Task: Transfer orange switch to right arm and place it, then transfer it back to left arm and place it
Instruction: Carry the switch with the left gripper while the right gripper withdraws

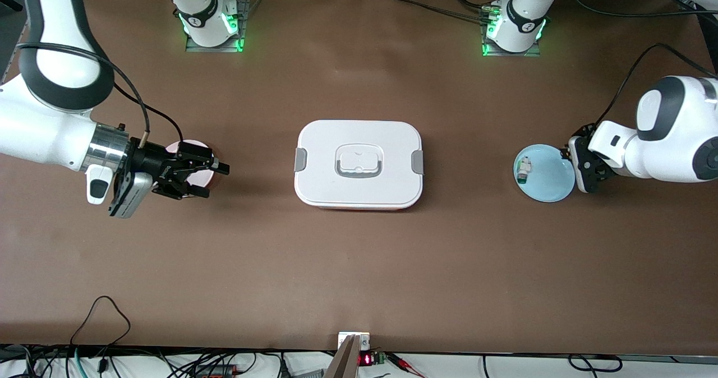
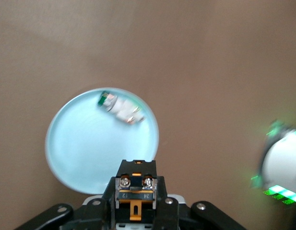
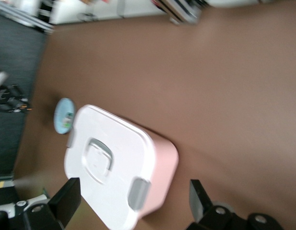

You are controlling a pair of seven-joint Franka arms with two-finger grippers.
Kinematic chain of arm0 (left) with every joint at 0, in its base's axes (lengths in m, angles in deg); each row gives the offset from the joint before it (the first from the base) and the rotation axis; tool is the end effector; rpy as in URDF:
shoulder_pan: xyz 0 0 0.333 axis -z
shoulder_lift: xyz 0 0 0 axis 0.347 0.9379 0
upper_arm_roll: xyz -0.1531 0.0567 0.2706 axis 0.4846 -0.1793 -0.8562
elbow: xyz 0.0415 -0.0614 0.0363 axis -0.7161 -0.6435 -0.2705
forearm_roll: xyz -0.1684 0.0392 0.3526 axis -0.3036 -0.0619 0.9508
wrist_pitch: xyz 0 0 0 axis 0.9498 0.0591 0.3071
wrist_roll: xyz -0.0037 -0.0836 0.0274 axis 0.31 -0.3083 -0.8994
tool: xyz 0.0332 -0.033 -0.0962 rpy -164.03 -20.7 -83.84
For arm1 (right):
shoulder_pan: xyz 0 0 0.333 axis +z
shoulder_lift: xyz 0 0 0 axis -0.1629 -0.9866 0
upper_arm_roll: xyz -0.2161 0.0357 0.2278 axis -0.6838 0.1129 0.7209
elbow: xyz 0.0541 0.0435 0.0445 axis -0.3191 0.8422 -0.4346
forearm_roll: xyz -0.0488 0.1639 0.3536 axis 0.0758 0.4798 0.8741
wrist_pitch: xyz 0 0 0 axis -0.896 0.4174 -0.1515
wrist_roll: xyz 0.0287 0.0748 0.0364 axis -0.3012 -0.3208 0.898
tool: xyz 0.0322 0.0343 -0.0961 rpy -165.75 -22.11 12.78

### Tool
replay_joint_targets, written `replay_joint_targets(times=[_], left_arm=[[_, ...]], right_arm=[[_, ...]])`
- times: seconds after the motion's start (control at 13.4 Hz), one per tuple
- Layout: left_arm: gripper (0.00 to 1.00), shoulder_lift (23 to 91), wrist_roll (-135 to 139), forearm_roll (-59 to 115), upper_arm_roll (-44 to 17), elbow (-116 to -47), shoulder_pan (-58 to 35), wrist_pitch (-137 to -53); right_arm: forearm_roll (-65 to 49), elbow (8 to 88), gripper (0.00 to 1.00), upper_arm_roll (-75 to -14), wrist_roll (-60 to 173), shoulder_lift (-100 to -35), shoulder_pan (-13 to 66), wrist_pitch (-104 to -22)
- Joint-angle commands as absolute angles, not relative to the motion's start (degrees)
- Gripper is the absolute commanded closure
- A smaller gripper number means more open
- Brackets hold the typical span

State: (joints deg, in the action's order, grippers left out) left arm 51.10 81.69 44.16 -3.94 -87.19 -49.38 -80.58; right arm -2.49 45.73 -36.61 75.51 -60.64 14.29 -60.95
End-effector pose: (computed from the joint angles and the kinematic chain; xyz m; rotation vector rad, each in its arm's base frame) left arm 0.5846 0.0409 0.3343 2.2751 -1.7405 -0.3803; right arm 0.6405 0.1210 0.4453 -2.4349 -0.2878 -0.1351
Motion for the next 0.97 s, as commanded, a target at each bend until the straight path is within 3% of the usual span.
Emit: replay_joint_targets(times=[0.0, 0.45, 0.67, 0.9], left_arm=[[1.0, 47.63, 87.3, 47.46, -3.27, -95.53, -51.85, -90.12], [1.0, 47.46, 89.25, 50.55, -3.36, -107.83, -52.21, -112.01], [1.0, 47.89, 89.51, 52.03, -3.36, -111.44, -53.87, -118.44], [1.0, 49.38, 89.51, 54.15, -3.54, -112.42, -54.32, -122.15]], right_arm=[[-14.67, 44.52, 0.0, -35.93, 59.67, -58.73, 13.77, -54.02], [-33.15, 35.66, 0.0, -37.34, 47.78, -56.79, 13.33, -34.33], [-43.58, 30.81, 0.0, -36.73, 45.64, -56.71, 13.77, -25.71], [-50.66, 28.25, 0.0, -38.38, 46.26, -55.65, 12.98, -24.8]])
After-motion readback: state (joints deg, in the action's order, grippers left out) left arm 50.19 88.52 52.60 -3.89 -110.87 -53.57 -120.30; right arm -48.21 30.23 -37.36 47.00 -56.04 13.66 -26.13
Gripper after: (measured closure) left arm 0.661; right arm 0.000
